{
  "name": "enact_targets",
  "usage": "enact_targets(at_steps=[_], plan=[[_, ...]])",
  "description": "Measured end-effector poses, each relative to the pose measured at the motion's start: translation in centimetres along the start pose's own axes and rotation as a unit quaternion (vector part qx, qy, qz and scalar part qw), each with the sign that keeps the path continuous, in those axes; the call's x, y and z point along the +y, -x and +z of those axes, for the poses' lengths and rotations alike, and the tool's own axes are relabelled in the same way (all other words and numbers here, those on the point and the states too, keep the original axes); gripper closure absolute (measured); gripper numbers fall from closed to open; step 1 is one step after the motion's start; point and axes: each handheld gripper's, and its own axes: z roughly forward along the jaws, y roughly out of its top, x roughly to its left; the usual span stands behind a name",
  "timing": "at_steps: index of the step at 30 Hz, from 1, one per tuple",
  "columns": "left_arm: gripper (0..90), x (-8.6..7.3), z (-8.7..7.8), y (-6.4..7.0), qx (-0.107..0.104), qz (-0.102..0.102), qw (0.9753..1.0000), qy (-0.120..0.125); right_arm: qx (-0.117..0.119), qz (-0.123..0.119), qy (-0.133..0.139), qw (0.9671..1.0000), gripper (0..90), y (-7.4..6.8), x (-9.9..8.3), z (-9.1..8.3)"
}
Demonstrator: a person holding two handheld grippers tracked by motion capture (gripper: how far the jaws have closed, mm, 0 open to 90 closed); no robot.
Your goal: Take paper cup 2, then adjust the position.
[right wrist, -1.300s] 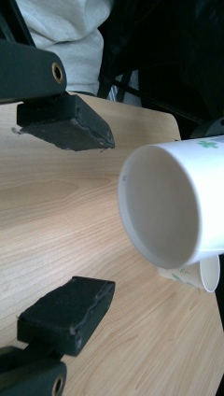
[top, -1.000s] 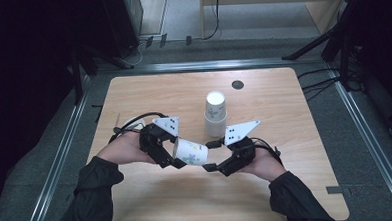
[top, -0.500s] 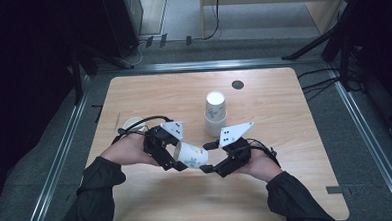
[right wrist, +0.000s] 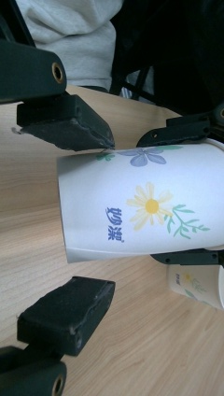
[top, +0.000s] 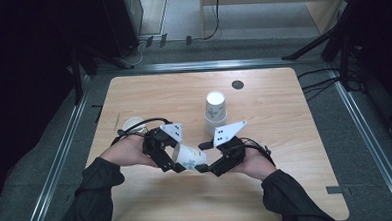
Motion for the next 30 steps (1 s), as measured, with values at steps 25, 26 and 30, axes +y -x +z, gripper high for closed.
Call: enact_targets(at_steps=[25, 26, 30], plan=[[25.0, 1.2, 1.1, 1.2, 0.004, 0.009, 0.9997, -0.023, 0.014, -0.033, -0.036, 0.9987, 33.7, -0.8, 0.0, 1.8], [24.1, 1.2, 1.2, 1.2, 0.005, 0.012, 0.9997, -0.022, 0.014, -0.033, -0.037, 0.9987, 33.6, -0.8, 0.0, 1.8], [18.3, 1.1, 0.9, 1.1, -0.004, 0.016, 0.9999, 0.001, 0.010, -0.034, -0.033, 0.9988, 33.3, -0.9, 0.1, 1.5]])
